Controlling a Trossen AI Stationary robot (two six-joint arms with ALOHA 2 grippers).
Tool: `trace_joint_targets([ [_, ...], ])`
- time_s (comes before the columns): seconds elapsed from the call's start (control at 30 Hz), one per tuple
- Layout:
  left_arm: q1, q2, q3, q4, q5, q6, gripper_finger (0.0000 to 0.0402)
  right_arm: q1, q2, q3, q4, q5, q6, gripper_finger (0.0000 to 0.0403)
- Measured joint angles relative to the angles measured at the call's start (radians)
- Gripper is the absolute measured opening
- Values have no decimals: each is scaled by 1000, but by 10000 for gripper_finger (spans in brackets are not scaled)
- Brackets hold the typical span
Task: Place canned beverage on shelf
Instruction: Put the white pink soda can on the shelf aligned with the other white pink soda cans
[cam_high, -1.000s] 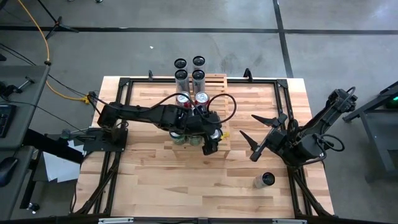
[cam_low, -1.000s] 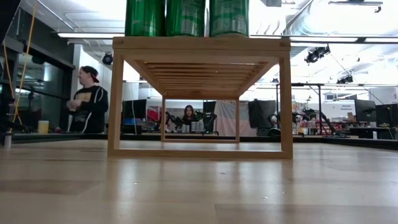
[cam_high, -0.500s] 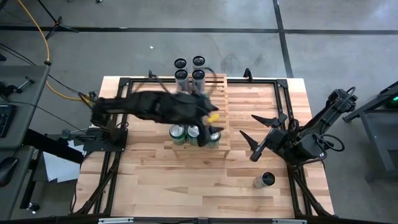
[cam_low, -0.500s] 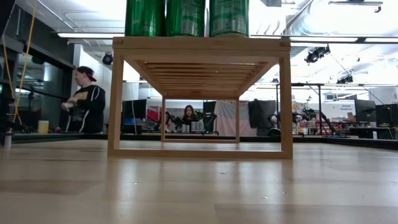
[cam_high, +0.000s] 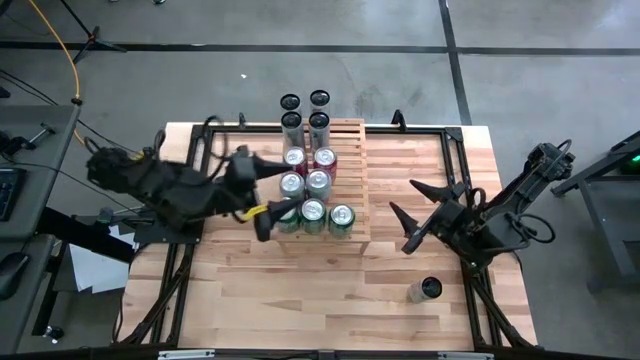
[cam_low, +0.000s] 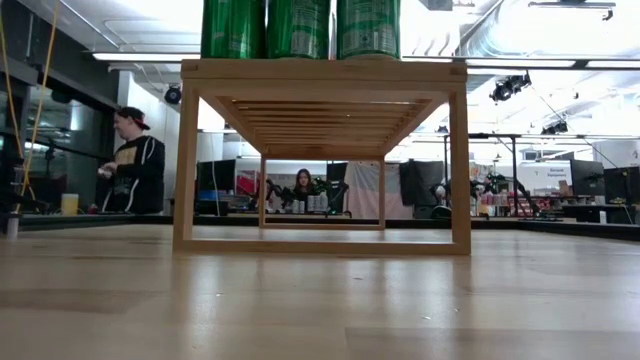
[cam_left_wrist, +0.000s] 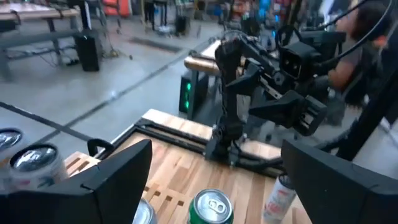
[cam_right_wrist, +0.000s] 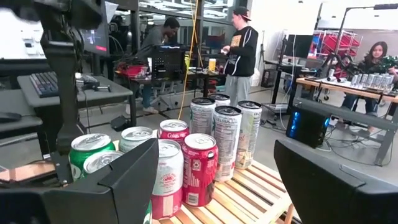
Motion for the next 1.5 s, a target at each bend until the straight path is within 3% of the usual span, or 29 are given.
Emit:
trace_joint_targets([
  [0.1, -37, -120, -226, 206, -37, -8, 349, 0, 0, 0, 22, -1, 0, 303],
  [0.27, -63, -297, -573, 602, 1, 19, 349, 0, 0, 0, 94, -5, 2, 303],
  [0.47, -63, -439, -821, 941, 97, 47, 349, 62, -14, 47, 151, -8, 33, 303],
  [0.73, -63, -540, -864, 956, 100, 125, 349, 223, -14, 197, 149, 75, 47, 303],
  [1.0, -63, -606, -864, 949, 146, 192, 349, 189, 16, 215, 150, 70, 65, 302],
  [1.27, -62, -632, -864, 946, 173, 237, 349, 173, 16, 215, 104, -20, 185, 302],
  [1.33, -62, -636, -864, 946, 175, 239, 349, 152, 15, 215, 33, -99, 262, 302],
  [1.4, -62, -641, -864, 946, 175, 240, 349, 108, 10, 233, -140, -247, 427, 302],
  [1.5, -62, -646, -864, 947, 176, 237, 349, -50, 31, 356, -691, -605, 884, 302],
])
